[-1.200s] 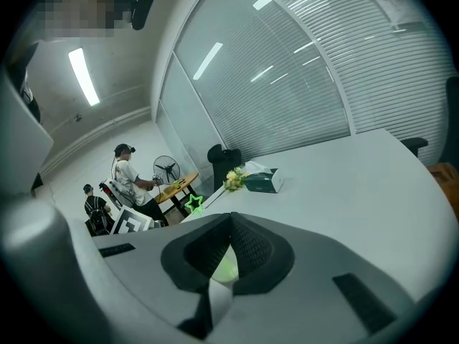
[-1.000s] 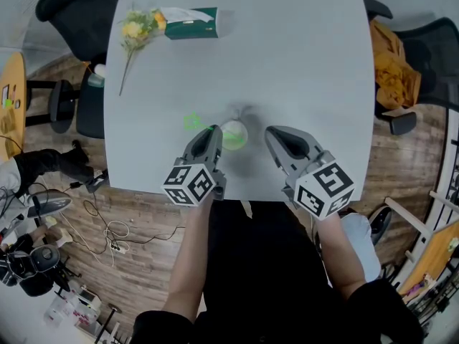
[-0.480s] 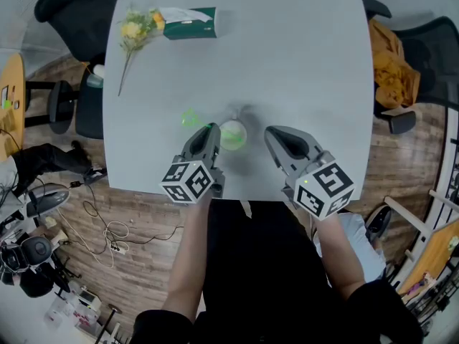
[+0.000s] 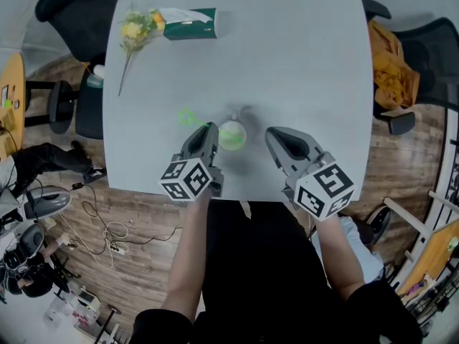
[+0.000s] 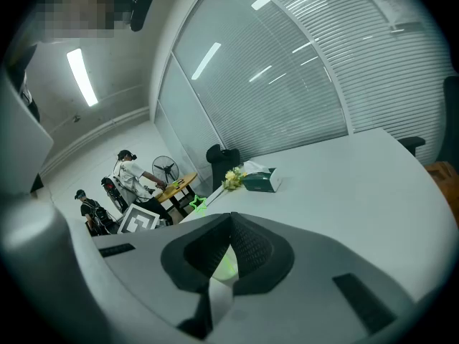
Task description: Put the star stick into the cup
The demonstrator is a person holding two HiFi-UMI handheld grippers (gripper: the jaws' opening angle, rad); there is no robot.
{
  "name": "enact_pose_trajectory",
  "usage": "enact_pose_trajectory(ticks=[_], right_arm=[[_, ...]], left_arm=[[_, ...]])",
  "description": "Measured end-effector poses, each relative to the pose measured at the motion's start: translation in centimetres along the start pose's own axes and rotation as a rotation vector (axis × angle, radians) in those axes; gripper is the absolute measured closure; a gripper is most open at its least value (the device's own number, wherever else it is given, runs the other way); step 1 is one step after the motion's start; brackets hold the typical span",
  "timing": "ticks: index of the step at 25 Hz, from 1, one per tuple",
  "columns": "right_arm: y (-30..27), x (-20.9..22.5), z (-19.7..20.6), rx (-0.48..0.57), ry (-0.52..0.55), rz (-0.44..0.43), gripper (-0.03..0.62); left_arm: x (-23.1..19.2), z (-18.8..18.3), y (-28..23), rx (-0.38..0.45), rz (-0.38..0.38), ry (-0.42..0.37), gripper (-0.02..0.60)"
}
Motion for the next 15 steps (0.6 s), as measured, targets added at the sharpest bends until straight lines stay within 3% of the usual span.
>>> enact_pose_trajectory(ticks=[15], right_arm=[[0.18,0.13,0.26,0.005,-0.014,-0.004,0.585]], left_arm=[[-0.15,-0.22,0.03,0.02,0.004,-0.006,0.575]])
Point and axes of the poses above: the fingertips, and each gripper's own axes: y backward along the fingers, x to its right, z out of its underside, the point moved 9 cm from there along y, backward along the fingers, and after that the axes turned 9 degrees about z, right-handed, at the moved point
